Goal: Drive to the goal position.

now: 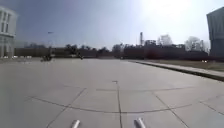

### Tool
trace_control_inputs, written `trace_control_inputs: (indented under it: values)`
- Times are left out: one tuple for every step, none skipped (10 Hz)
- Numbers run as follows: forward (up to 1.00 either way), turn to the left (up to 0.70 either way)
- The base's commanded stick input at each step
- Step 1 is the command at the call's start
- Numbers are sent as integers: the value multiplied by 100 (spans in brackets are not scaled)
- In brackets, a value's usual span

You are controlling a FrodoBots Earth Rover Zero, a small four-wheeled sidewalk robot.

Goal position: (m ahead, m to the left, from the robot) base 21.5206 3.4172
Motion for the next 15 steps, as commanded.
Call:
trace_control_inputs:
  values:
    - [100,0]
    - [100,0]
    - [100,0]
    - [100,0]
    - [100,0]
    - [100,0]
    - [100,0]
    - [100,0]
    - [100,0]
    - [100,0]
    - [100,0]
    - [100,0]
    - [100,0]
    - [100,0]
    - [100,0]
